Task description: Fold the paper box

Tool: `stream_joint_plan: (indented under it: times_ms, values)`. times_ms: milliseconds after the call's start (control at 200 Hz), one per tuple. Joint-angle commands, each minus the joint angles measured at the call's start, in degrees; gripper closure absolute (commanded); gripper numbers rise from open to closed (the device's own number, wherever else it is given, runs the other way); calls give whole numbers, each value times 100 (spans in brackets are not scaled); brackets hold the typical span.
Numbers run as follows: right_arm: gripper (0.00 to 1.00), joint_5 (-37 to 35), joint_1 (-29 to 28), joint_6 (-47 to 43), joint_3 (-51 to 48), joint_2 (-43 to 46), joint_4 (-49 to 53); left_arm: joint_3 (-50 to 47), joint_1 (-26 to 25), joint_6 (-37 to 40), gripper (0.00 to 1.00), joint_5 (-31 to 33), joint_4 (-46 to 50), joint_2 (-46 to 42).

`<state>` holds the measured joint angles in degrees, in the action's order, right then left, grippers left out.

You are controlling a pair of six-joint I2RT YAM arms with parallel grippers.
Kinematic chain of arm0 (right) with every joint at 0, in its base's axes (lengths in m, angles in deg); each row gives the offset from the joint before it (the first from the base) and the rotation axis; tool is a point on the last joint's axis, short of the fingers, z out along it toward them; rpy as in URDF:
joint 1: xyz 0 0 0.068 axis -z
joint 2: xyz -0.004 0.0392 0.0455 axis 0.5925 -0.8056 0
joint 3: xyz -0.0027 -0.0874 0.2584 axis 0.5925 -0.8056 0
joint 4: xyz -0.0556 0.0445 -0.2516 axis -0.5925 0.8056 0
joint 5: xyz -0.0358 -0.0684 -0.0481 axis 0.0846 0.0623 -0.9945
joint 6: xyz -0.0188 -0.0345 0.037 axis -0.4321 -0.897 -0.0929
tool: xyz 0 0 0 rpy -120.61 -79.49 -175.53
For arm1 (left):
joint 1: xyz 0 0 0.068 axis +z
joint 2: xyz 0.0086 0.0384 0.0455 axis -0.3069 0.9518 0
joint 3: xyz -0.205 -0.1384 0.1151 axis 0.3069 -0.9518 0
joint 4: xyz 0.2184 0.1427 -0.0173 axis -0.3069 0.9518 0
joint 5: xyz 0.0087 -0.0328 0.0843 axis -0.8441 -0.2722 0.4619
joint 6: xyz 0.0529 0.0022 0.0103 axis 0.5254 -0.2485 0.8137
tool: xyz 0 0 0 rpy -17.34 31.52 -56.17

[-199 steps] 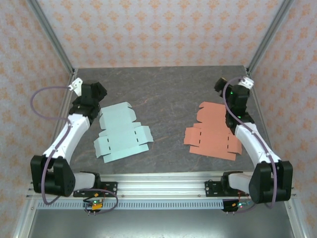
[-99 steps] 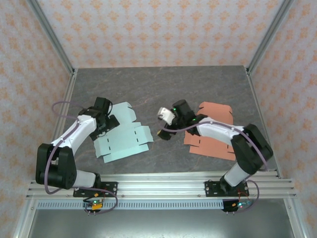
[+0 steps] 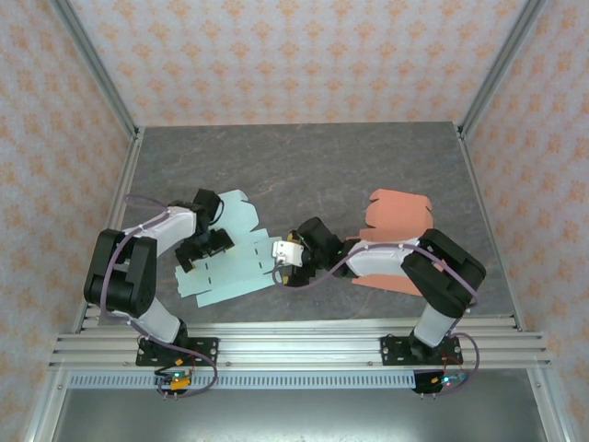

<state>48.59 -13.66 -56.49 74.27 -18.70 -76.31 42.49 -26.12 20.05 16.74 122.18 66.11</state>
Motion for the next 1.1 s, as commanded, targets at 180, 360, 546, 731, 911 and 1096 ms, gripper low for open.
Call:
stream_joint_plan:
  times_ms: [180, 360, 546, 731, 911, 1096]
  values:
    - [8, -1532, -314, -888, -297, -253, -1996, -12, -14, -35, 0, 36, 208, 318]
    - [11, -1577, -470, -1202, -326, -389, -2217, 51, -14, 9, 0, -146, 238, 446]
    - [11, -1723, -604, -1424, -444, -548, -2419, 55, -17, 6, 0, -297, 160, 580]
    - [19, -2391, -686, -2036, -586, -920, -3419, -11, -18, 27, 0, -323, 153, 525]
    - [35, -2531, -703, -2397, -596, -1054, -3624, 103, -19, 122, 0, -515, 224, 604]
    - [60, -2807, -726, -2559, -587, -1149, -3788, 364, -10, 341, 0, -701, 401, 582]
